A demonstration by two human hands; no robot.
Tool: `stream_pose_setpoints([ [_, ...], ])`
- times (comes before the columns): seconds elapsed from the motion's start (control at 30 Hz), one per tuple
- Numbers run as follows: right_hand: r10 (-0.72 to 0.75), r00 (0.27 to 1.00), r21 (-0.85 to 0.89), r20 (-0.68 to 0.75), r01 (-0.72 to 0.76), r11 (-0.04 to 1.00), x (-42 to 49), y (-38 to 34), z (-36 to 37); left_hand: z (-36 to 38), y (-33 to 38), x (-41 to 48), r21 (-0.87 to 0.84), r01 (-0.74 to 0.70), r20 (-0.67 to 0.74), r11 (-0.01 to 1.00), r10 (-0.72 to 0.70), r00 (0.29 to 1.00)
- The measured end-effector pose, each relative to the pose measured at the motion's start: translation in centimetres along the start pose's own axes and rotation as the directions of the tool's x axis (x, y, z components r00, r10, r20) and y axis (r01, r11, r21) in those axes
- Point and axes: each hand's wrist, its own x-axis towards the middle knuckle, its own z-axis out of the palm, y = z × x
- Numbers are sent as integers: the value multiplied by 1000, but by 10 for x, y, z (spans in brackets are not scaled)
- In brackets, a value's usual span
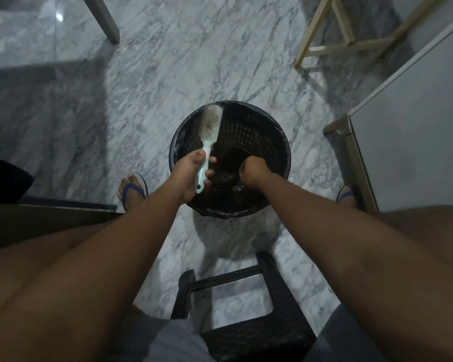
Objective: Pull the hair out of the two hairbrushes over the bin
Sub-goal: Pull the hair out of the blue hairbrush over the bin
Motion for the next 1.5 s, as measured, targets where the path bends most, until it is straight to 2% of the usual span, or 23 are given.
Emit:
stream_pose_setpoints([
  [0.1, -109, 955, 287, -277, 191, 939, -8, -10, -6, -2, -5, 0, 50, 24, -10, 998, -23, 1000],
  [0.17, -49, 896, 511, -441, 296, 807, -11, -22, -16, -3, -9, 0, 60, 34, -11, 998, -34, 999],
  [0.23, 3, 897, 655, -441, 320, 685, -7, -32, -24, -4, -14, 1, 62, 42, 2, 997, -42, 999],
  [0.27, -5, 914, 686, -405, 308, 659, -6, -35, -28, -4, -15, 1, 63, 46, 17, 997, -47, 999],
  [0.4, -98, 977, 727, -191, 208, 655, 0, -42, -39, -4, -19, 2, 50, 45, 80, 998, -48, 996],
  [0.47, -83, 980, 676, -182, 186, 713, 0, -43, -42, -4, -18, 2, 17, 38, 82, 999, -39, 996],
  [0.57, -79, 951, 503, -298, 227, 834, 5, -35, -41, -5, -17, 2, -26, 25, 73, 999, -23, 997],
  [0.7, -102, 879, 403, -465, 312, 860, 11, -23, -34, -7, -16, 5, -27, 11, 73, 1000, -9, 997],
  [0.8, 25, 796, 396, -604, 273, 877, 14, -20, -32, -5, -17, 6, -1, 4, 72, 1000, -4, 997],
  [0.9, 148, 671, 447, -727, 299, 843, 18, -20, -34, 1, -21, 5, 70, 13, 51, 997, -17, 999],
  [1.0, 173, 563, 451, -808, 403, 796, 15, -31, -39, 6, -25, 7, 123, 40, 4, 992, -41, 999],
  [1.2, 30, 465, 327, -885, 572, 752, 8, -52, -50, 14, -29, 10, 154, 54, -69, 987, -44, 997],
  [1.37, -16, 283, 207, -959, 737, 644, -13, -78, -87, 1, -36, 12, 75, 122, -189, 990, -106, 976],
  [1.43, -7, 284, 222, -959, 765, 604, -18, -83, -97, -7, -39, 10, 50, 99, -174, 994, -89, 981],
  [1.47, -13, 320, 245, -947, 747, 618, -19, -81, -97, -9, -40, 9, 31, 85, -146, 996, -79, 986],
  [1.5, -30, 400, 282, -916, 696, 660, -19, -77, -93, -10, -40, 8, 18, 72, -119, 997, -69, 990],
])
